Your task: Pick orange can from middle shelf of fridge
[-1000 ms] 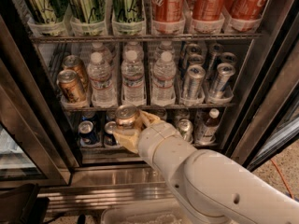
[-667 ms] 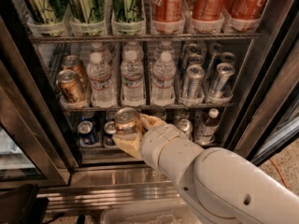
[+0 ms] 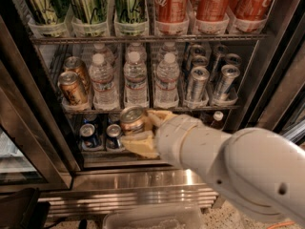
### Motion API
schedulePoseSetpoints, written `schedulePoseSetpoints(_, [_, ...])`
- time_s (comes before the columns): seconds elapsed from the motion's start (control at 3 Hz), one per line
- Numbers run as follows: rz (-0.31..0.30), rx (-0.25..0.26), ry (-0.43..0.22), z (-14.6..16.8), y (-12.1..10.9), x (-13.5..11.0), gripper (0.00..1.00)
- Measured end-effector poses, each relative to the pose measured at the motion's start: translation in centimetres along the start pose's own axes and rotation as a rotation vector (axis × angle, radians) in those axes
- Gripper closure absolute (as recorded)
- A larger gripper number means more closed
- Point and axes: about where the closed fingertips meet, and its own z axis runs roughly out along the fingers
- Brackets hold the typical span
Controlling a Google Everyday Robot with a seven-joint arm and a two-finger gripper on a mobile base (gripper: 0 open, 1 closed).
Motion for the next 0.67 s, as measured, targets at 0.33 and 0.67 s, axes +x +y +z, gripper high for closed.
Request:
schedulePoseSetpoints(0.33, [0.017,0.023,-0.018,-2.35,-5.57,0.68,1.0])
schedulePoseSetpoints(0.67, [0.017,0.023,-0.018,-2.35,-5.57,0.68,1.0])
